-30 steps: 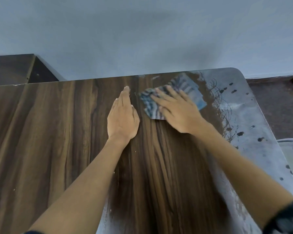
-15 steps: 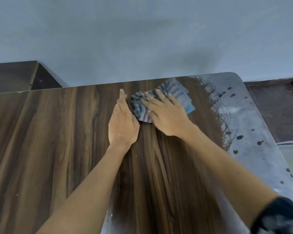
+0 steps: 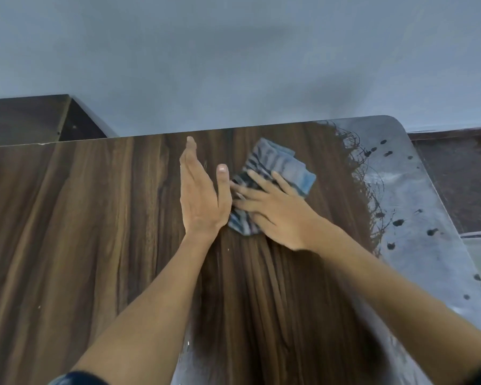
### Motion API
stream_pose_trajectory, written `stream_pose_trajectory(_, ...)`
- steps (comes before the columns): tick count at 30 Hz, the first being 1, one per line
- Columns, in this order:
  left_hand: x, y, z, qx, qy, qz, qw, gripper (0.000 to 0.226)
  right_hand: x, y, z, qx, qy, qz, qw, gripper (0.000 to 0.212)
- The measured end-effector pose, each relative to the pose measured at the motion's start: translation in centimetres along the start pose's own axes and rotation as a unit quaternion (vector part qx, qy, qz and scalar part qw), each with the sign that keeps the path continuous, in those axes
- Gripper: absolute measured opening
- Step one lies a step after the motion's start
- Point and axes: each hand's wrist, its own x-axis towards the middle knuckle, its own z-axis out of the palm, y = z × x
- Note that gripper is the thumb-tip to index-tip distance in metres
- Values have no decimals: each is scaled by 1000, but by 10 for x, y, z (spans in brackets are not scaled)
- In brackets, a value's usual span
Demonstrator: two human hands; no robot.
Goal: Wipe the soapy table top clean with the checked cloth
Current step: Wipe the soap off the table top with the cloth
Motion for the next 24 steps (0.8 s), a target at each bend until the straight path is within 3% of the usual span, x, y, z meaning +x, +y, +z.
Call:
stream_pose_trajectory(2, 1, -1, 1, -45, 22, -51, 997, 65, -48, 11, 3, 18, -14, -12, 1000, 56)
stream_pose_trajectory(5, 2, -3, 1, -61, 24, -105, 992, 61, -87, 31, 0, 65, -18, 68, 995, 51)
stream_pose_trajectory(9, 2, -2, -3, -54, -6, -110, 992, 54, -40, 35, -5, 39, 25, 203, 978, 47)
stream_pose_trajectory(12, 2, -3, -9, -86, -35, -131, 987, 47, -2, -6, 0, 26, 25, 261, 965, 50)
stream_pose_trajectory(16, 10, -11, -23, -183, -87, -208, 957, 55, -34, -91, 31, 3, 33, 120, 992, 59)
stream_pose_trajectory(19, -5, -7, -36, -157, -152, -213, 952, 41, -102, -128, 47, 0, -2, 8, 1000, 51)
stream_pose_trajectory(21, -23, -1, -43, -144, -184, -209, 950, 40, -150, -127, 50, -2, -25, -12, 1000, 48)
stream_pose_trajectory(24, -53, 4, -57, -159, -204, -197, 946, 44, -187, -98, 44, -36, -30, 32, 998, 52)
